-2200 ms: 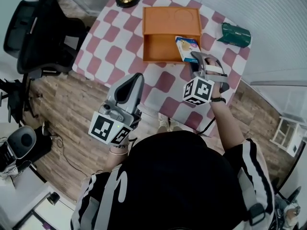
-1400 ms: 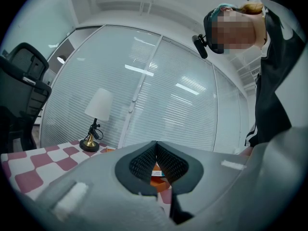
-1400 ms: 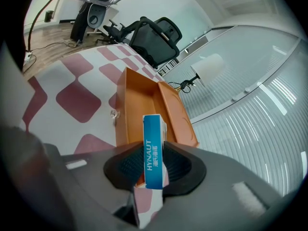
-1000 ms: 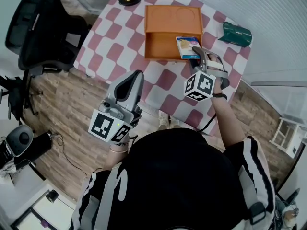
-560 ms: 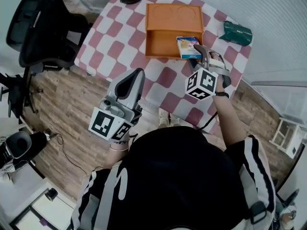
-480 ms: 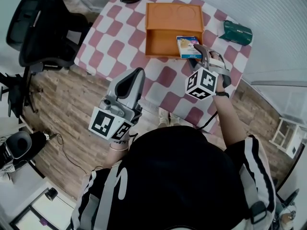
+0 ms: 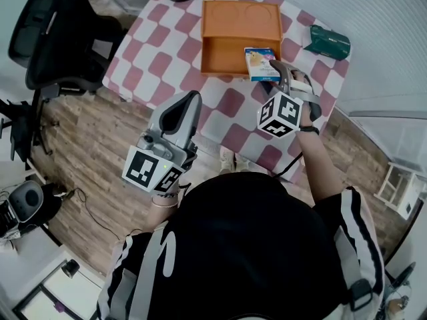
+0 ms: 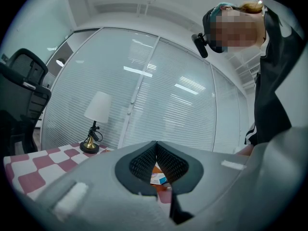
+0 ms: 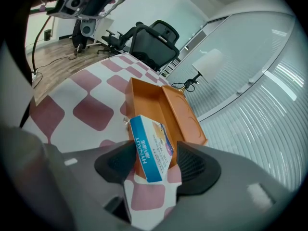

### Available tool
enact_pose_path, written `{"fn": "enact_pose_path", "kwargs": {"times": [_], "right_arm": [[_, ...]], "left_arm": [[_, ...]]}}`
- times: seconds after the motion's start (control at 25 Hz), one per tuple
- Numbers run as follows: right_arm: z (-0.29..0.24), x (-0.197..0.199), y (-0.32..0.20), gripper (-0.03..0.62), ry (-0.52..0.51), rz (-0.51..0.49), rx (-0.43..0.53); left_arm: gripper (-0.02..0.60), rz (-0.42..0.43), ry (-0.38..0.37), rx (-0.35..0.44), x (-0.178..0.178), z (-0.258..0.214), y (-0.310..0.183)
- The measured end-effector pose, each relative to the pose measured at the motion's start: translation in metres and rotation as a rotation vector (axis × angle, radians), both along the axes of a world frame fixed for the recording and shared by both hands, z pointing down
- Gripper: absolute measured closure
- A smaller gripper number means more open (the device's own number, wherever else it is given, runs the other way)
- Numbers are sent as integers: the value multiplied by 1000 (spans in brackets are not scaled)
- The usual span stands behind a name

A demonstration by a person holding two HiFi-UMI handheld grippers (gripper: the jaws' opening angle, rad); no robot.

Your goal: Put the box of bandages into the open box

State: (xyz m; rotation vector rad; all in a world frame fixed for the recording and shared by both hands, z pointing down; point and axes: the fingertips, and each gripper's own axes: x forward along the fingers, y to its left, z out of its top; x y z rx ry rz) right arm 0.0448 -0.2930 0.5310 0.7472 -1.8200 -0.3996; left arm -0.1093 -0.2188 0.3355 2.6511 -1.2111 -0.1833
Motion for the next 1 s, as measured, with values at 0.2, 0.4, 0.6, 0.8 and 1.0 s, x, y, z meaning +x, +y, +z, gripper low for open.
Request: {"fn": "enact_pose_path", "kwargs": {"times": [0.2, 0.4, 0.6, 0.8, 1.0], "right_arm": [[1, 2, 5, 352, 0, 6, -1], [6, 0, 10, 348, -10, 8, -18], [3, -1, 15, 335, -29, 15, -24], [-7, -3, 24, 330, -71, 23, -19], [-22, -5, 35, 330, -149, 44, -18]], "left_arm": [[581, -2, -1, 6, 2, -2, 8], [581, -7, -2, 7, 2, -2, 11], [581, -10, -2, 11, 3, -4, 16], [581, -5, -1, 20, 6, -7, 21], [581, 6, -1, 26, 12, -10, 25]]}}
